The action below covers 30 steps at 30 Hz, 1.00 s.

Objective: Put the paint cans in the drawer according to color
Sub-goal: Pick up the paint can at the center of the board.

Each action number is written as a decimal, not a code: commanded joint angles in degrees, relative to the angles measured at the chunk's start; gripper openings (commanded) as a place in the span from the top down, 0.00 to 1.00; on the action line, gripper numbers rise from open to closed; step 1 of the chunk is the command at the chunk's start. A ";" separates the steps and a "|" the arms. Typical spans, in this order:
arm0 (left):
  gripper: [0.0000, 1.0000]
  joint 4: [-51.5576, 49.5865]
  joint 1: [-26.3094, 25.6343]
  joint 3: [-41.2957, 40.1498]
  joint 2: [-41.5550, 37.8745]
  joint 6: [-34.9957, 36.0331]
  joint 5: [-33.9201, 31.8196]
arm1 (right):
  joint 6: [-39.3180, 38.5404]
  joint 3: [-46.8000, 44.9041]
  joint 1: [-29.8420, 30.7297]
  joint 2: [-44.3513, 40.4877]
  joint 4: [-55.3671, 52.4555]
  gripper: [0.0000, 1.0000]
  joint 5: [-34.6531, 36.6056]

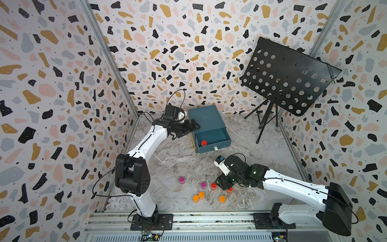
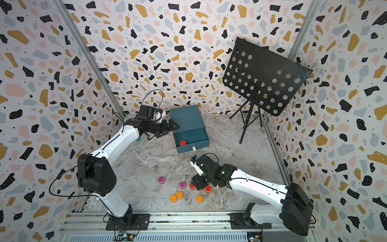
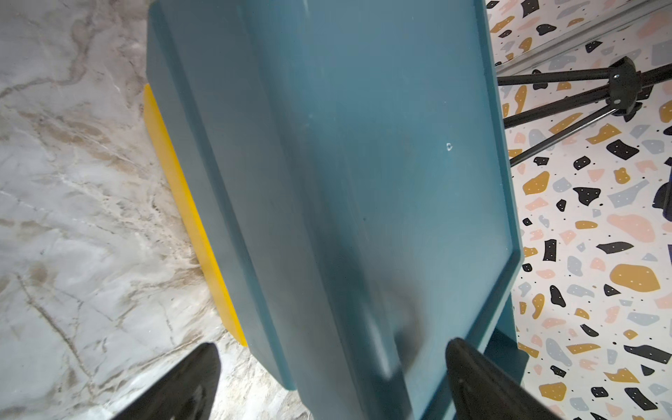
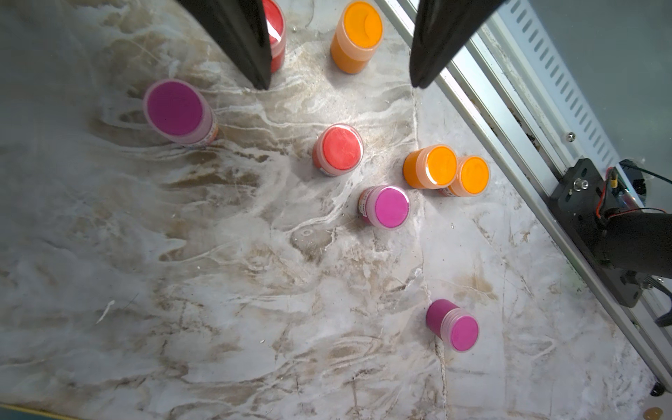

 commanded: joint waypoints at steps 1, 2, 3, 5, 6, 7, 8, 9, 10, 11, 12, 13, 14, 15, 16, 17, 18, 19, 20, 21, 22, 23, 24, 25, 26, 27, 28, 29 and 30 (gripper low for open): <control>0.00 1.04 -0.32 0.41 1.12 1.60 0.44 | 0.10 2.24 0.59 0.82 -0.02 0.35 1.52; 0.00 1.35 -0.21 -0.16 1.03 1.77 0.43 | 0.08 2.31 0.68 1.09 0.01 0.35 1.56; 0.00 1.66 -0.27 -0.70 0.94 2.01 0.45 | 0.13 2.36 0.71 1.52 -0.08 0.35 1.58; 0.00 1.87 -0.32 -1.60 0.98 2.43 0.23 | 0.13 2.57 0.86 2.29 -0.05 0.35 1.51; 0.00 1.82 -0.24 -1.98 1.02 2.49 0.17 | 0.19 2.69 1.01 3.00 -0.24 0.35 1.60; 0.00 1.51 -0.24 -1.89 1.20 2.50 0.15 | 0.20 2.91 1.12 3.55 -0.51 0.34 1.62; 0.00 1.14 -0.26 -1.66 1.35 2.81 0.46 | 0.16 3.25 1.29 4.18 -0.75 0.35 1.76; 0.00 0.70 -0.27 -1.48 1.46 3.15 0.62 | 0.03 3.59 1.43 4.88 -1.08 0.35 1.92; 0.00 0.53 -0.25 -1.34 1.47 3.25 0.60 | -0.06 3.96 1.63 5.69 -1.40 0.34 2.10; 0.00 0.45 -0.26 -1.39 1.47 3.37 0.53 | -0.22 4.26 1.80 6.25 -1.74 0.34 2.35; 0.00 0.34 -0.26 -1.38 1.46 3.56 0.23 | -0.28 4.61 2.03 7.06 -1.90 0.35 2.69; 0.00 0.22 -0.26 -1.37 1.46 3.67 0.14 | -0.40 4.83 2.08 7.58 -1.99 0.34 2.76; 0.00 0.07 -0.27 -1.50 1.46 3.76 0.04 | -0.49 5.05 2.26 8.26 -2.01 0.35 2.91; 0.00 0.02 -0.22 -1.57 1.40 3.85 -0.10 | -0.59 5.31 2.39 8.95 -1.97 0.35 2.97; 0.00 -0.06 -0.24 -1.65 1.46 3.94 -0.17 | -0.63 5.49 2.48 9.41 -1.90 0.34 3.00; 0.00 -0.24 -0.24 -1.68 1.38 4.11 -0.26 | -0.68 5.67 2.53 9.99 -1.68 0.35 3.00; 0.00 -0.41 -0.26 -1.71 1.37 4.20 -0.42 | -0.64 5.77 2.66 10.51 -1.58 0.34 3.09; 0.00 -0.51 -0.25 -1.70 1.37 4.21 -0.53 | -0.64 5.87 2.75 10.96 -1.37 0.34 3.22; 0.00 -0.58 -0.18 -1.67 1.29 4.28 -0.57 | -0.73 5.82 2.79 11.46 -1.13 0.35 3.34; 0.00 -0.60 -0.25 -1.68 1.17 4.23 -0.60 | -0.73 5.80 2.87 11.86 -0.91 0.35 3.63; 0.00 -0.68 -0.26 -1.75 1.11 4.28 -0.62 | -0.70 5.65 2.88 12.15 -0.58 0.35 3.91; 0.00 -0.60 -0.26 -1.81 1.00 4.29 -0.66 | -0.78 5.43 2.88 12.53 -0.12 0.35 4.05; 0.00 -0.57 -0.18 -1.83 0.96 4.28 -0.67 | -0.86 5.46 2.88 12.86 0.05 0.35 4.07; 0.00 -0.62 -0.26 -1.82 0.94 4.22 -0.68 | -0.79 5.63 2.95 13.32 0.06 0.35 4.01; 0.00 -0.60 -0.19 -1.73 0.85 4.29 -0.71 | -0.81 5.84 2.97 13.77 0.01 0.35 3.75; 0.00 -0.68 -0.19 -1.67 0.85 4.21 -0.69 | -0.85 5.94 2.96 14.11 0.08 0.35 3.71; 0.00 -0.69 -0.26 -1.68 0.85 4.23 -0.66 | -0.77 6.08 3.04 14.43 0.09 0.35 3.63; 0.00 -0.68 -0.26 -1.73 0.76 4.33 -0.62 | -0.77 6.28 3.12 14.95 0.09 0.35 3.70; 0.00 -0.73 -0.21 -1.74 0.72 4.34 -0.58 | -0.76 6.35 3.14 15.25 0.09 0.35 3.73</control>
